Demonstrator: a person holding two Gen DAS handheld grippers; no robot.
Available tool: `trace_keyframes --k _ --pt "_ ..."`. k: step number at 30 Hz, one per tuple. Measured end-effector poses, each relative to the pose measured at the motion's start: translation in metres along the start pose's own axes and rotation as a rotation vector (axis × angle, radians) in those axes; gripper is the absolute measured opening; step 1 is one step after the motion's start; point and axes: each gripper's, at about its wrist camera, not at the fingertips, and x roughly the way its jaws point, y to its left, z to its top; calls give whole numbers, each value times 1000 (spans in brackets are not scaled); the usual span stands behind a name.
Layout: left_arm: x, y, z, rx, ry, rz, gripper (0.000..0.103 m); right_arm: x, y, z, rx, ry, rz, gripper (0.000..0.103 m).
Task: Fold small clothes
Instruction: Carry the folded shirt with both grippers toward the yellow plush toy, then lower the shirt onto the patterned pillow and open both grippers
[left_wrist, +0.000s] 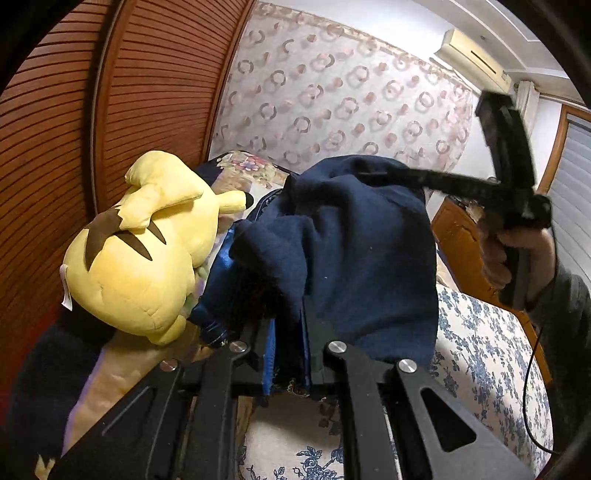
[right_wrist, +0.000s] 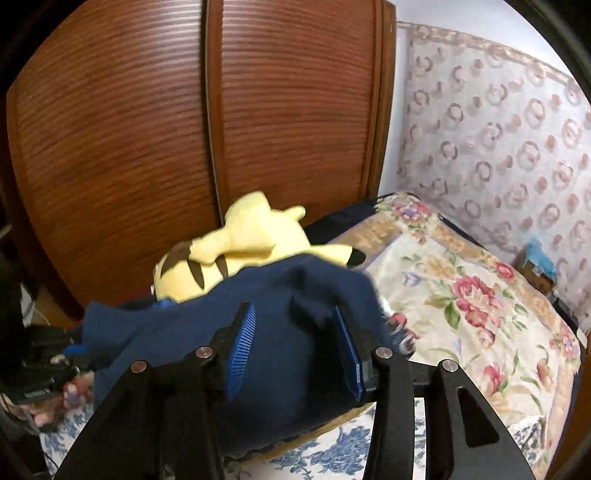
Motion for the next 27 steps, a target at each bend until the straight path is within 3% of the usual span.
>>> trace_keyframes --k 5,9,13,14,17,21,27 --pt "-2 -4 2 17 6 0 11 35 -35 -14 82 67 -50 45" --pt "-9 -13 5 55 11 10 18 33 -35 -13 123 33 -52 45" --pt "-25 -20 6 72 -12 5 33 -1 -16 -23 140 -7 -91 45" --pt "-29 -23 6 84 -18 3 41 -17 -7 -29 142 -23 -90 45" --pt "-39 -34 8 115 -27 -2 49 -57 19 -52 143 -63 -110 45" --pt "-58 -54 5 175 -61 0 72 -91 46 -79 168 -91 -137 45" --pt "-78 -77 1 227 -87 -15 81 -128 80 -113 201 -111 -156 48"
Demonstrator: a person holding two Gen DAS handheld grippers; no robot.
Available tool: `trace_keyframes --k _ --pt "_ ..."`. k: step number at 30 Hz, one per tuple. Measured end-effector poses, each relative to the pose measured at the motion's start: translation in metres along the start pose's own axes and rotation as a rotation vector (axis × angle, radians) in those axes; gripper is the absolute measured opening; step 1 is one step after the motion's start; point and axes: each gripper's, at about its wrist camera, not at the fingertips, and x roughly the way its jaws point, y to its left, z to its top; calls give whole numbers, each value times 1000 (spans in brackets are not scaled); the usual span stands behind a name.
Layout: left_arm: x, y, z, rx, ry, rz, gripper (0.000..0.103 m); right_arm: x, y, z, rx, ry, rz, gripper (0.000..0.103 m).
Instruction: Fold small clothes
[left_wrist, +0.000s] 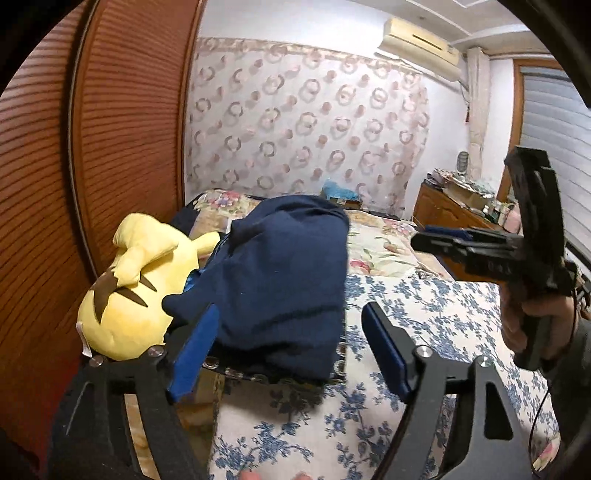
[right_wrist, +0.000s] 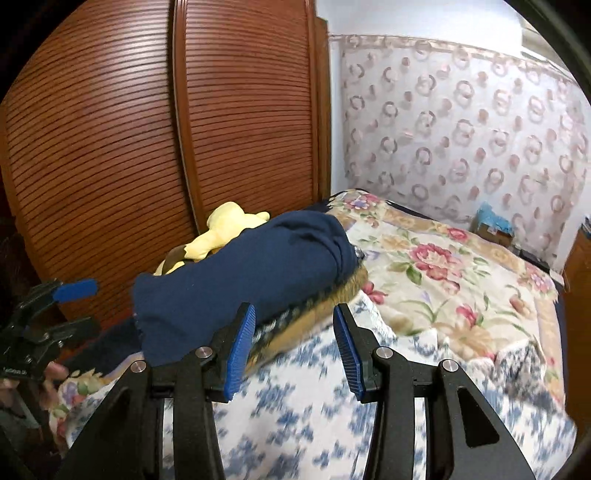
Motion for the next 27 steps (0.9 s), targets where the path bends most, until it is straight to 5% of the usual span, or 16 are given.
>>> trace_keyframes --k 7,27 --pt "-10 -31 -4 51 6 -21 82 -52 12 -33 51 -6 -31 70" --pt "-29 -147 -22 174 10 -119 82 -229 37 -108 242 -153 -343 71"
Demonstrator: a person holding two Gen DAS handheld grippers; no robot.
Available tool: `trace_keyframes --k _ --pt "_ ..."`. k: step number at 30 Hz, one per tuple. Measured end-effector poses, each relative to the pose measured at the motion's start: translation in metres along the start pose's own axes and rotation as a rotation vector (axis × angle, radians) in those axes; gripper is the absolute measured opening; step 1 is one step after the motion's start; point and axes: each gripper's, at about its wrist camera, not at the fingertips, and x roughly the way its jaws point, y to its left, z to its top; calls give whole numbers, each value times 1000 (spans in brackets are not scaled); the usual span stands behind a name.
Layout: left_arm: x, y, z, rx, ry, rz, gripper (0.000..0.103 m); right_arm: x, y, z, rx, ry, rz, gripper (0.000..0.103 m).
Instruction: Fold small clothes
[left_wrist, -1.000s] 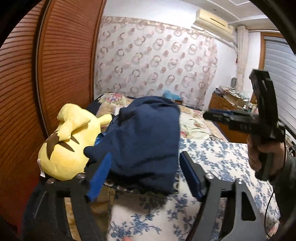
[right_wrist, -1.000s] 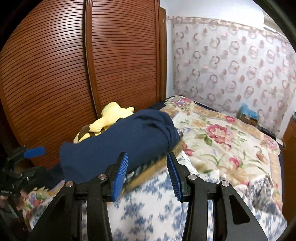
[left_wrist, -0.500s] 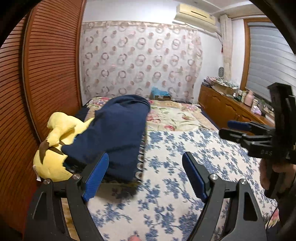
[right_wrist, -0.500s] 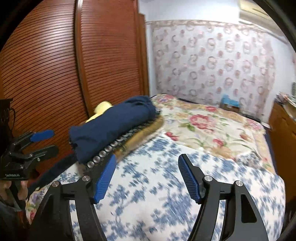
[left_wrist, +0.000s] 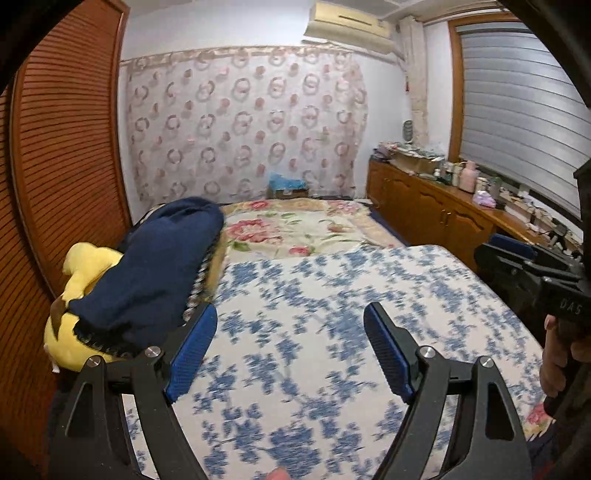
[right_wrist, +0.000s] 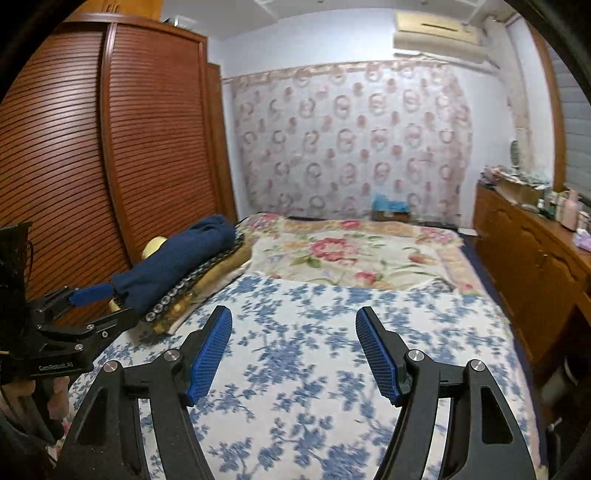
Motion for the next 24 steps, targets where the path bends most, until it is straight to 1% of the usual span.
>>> trace_keyframes --k 4,8,11,15,19,24 --pt "-13 -16 12 20 -40 -1 82 -34 -3 -2 5 -43 -33 72" --pt "-23 -25 24 24 -76 2 82 -58 -3 -5 23 -79 -62 71" --pt "-30 -27 29 19 -90 7 82 -64 -1 -13 33 -96 -75 71" --pt "-35 -26 32 3 -102 26 82 -74 2 -15 42 -110 -88 71" --pt "-36 -24 30 -14 -106 28 82 -72 6 -21 37 -112 -91 71" --pt "-36 -20 29 -8 -101 39 82 -70 6 -22 37 -111 -90 71"
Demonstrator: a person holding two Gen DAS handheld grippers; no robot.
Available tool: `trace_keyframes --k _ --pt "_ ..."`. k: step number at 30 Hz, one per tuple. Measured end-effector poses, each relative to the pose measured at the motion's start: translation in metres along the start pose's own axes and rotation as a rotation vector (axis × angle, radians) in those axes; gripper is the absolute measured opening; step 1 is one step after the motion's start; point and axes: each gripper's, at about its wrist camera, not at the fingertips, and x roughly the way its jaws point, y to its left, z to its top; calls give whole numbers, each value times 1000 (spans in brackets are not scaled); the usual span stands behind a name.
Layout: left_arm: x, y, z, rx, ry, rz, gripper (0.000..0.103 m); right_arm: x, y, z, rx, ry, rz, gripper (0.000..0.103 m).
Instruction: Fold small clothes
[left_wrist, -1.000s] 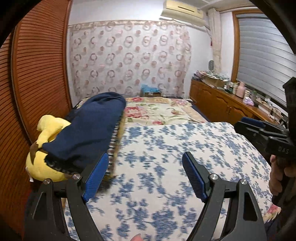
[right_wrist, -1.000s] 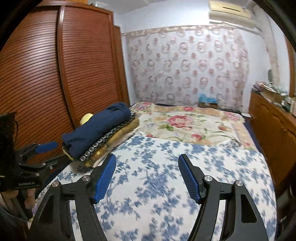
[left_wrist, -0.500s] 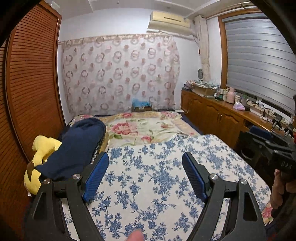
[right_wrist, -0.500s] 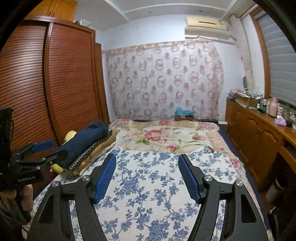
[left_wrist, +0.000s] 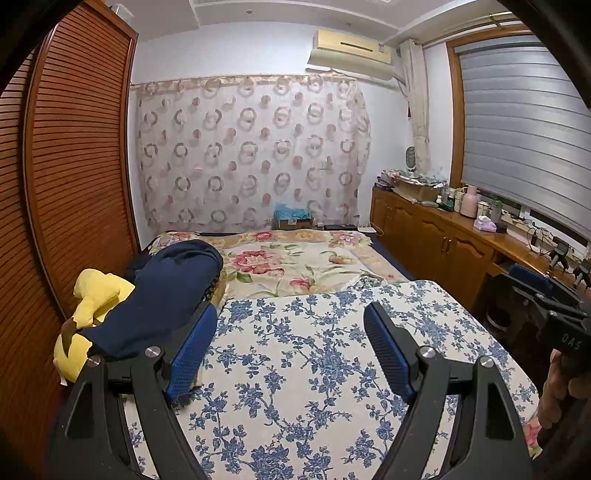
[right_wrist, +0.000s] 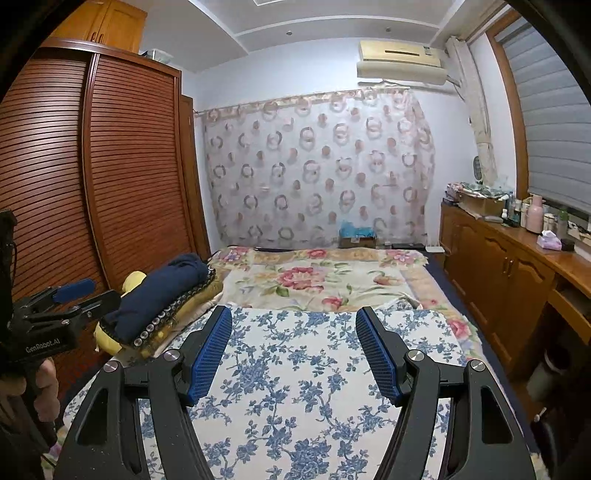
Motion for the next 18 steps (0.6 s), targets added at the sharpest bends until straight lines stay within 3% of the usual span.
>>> trace_keyframes --k 18 --pt "-1 4 -1 -1 -2 0 82 13 -16 4 2 12 8 71"
